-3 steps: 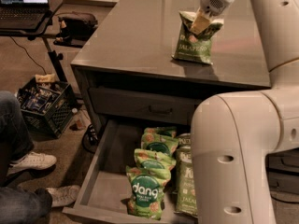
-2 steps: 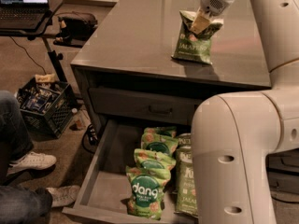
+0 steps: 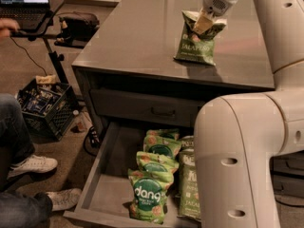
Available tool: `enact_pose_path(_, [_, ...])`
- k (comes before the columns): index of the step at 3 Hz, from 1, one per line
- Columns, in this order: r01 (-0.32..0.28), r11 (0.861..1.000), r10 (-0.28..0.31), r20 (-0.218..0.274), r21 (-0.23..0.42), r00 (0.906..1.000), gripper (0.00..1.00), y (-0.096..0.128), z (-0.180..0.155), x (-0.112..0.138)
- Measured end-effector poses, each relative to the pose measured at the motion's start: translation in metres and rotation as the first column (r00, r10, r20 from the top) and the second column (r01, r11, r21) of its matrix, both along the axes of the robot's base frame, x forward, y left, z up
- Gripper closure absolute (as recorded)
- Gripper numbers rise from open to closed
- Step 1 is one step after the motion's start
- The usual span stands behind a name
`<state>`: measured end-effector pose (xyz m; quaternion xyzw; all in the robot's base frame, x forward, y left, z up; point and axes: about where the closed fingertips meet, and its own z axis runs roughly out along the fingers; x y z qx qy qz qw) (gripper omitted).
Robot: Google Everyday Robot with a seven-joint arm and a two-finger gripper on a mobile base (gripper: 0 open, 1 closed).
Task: Pick green jalapeno chip bag from middle drawer and place on counter
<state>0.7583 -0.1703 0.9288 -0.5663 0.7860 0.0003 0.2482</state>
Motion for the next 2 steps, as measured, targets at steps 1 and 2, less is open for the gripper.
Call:
enact_pose_path(1, [0.0,1.0,0.0,0.0,0.0,1.0,0.13,0.0,0.0,0.0])
enact_pose_path(2, [0.0,1.0,0.0,0.0,0.0,1.0,0.0,0.0,0.0,0.0001])
